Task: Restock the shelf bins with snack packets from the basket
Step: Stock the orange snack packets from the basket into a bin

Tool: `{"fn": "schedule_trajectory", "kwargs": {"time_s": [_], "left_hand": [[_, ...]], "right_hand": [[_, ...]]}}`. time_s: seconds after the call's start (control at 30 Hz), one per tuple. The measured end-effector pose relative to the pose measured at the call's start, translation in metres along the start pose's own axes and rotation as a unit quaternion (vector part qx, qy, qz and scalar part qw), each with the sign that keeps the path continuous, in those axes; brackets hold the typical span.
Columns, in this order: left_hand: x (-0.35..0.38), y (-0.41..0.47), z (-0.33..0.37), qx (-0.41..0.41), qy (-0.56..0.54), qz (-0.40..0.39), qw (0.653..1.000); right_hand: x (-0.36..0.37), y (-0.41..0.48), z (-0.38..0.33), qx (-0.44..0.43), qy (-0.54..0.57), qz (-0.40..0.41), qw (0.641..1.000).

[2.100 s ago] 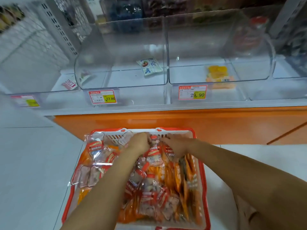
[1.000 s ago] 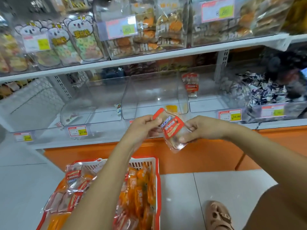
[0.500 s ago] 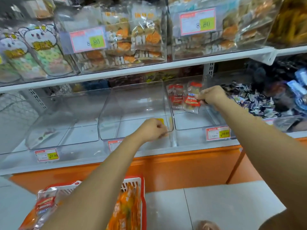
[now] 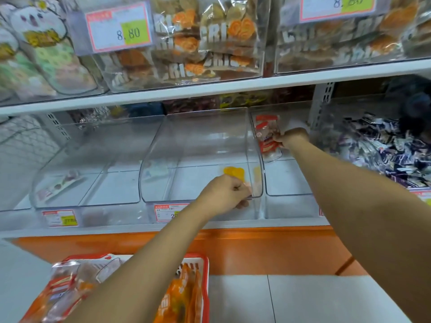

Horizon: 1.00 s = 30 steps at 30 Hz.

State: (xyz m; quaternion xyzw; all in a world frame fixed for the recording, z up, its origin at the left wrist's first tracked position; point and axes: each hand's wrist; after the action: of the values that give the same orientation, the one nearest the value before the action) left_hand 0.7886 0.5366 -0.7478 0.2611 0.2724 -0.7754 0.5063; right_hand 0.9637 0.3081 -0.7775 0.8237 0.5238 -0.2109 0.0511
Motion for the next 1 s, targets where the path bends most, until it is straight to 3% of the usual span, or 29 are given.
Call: {"fn": "schedule_trajectory", "kwargs": {"time_s": [0.3, 0.57, 0.77, 0.87, 1.0], "left_hand": [[0.002, -0.001, 0.0, 0.009, 0.023, 0.013, 1.0], [0.002, -0.003, 0.0, 0.004, 0.028, 0.02, 0.999], [0.002, -0.002, 0.002, -0.003, 0.028, 0.025, 0.999], [0.001, -0.006, 0.004, 0.013, 0.022, 0.056, 0.998], [-0.004, -0.02, 0.002, 0.046, -0.094, 0.15, 0.983]], "right_hand": [[0.004, -0.015, -0.007, -0.009, -0.097, -0.094, 0.991], [0.016, -0.02, -0.004, -0.002, -0.136, -0.039, 0.99], [0.023, -0.013, 0.0, -0.037, -0.168, -0.096, 0.98], [0.015, -0.023, -0.005, 0.014, -0.16, -0.1, 0.982], [-0.011, -0.071, -0.033, -0.068, -0.246, -0.053, 0.965]]}}
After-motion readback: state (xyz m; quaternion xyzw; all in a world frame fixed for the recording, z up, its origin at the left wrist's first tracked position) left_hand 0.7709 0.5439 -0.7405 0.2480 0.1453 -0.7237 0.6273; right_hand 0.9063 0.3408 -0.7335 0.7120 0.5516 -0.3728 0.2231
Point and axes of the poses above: each hand's wrist, its own y-axis towards the middle knuckle, its own x-axis out of the palm, z = x × y, and after that the axes turned 5 degrees about y, right-handed
